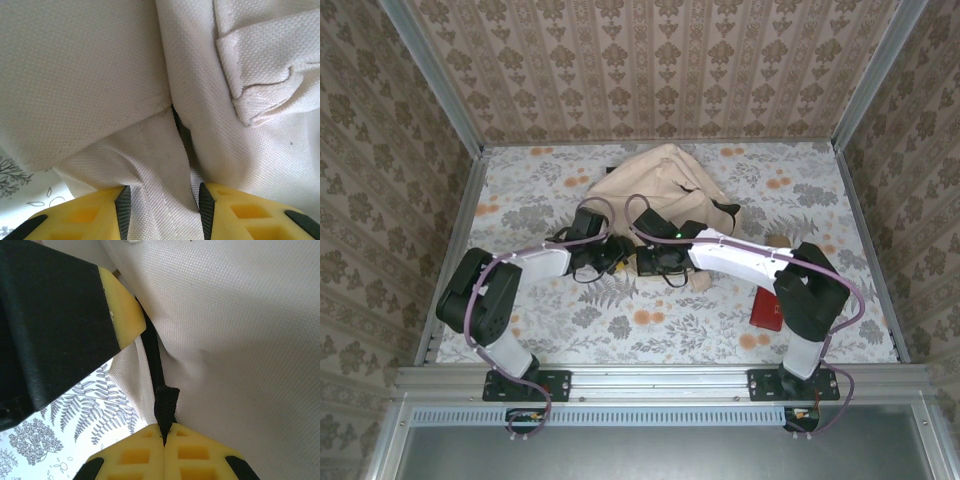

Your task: Pack books, pencil case, and school supplies into a backpack

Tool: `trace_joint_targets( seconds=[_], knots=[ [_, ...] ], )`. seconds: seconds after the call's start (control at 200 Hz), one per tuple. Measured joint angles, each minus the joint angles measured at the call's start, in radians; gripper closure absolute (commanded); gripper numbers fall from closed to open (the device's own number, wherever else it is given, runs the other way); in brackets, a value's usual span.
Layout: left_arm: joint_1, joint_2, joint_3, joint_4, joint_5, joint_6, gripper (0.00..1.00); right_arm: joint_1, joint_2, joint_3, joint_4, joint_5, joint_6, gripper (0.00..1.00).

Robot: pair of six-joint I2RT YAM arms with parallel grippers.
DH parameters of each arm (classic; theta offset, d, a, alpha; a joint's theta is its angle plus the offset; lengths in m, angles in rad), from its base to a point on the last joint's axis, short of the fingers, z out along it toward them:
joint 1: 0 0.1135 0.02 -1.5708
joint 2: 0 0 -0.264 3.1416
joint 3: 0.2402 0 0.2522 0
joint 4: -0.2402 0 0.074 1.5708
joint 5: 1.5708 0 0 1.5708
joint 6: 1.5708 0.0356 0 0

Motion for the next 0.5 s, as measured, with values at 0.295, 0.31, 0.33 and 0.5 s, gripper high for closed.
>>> trace_joint_targets(
  seconds=[0.295,0.31,0.33,0.5],
  knots=[
    [-0.005,-0.138,0.035,-0.167,-0.099,0.07,0.58,-0.005,-0.007,-0.017,0.01,-0.001,0.017,1.0],
    [-0.006,-0.138,0.035,-0.167,-0.1,0.07,0.58,-0.006,-0.007,-0.018,0.012,-0.001,0.018,1.0],
    [-0.008,-0.138,0.035,-0.166,-0.097,0.07,0.59,-0.006,-0.007,-0.018,0.015,-0.001,0.018,1.0],
    [-0.04,-0.074,0.063,-0.151,-0.074,0.064,0.6,-0.009,-0.016,-0.031,0.035,-0.002,0.021,1.0]
  ],
)
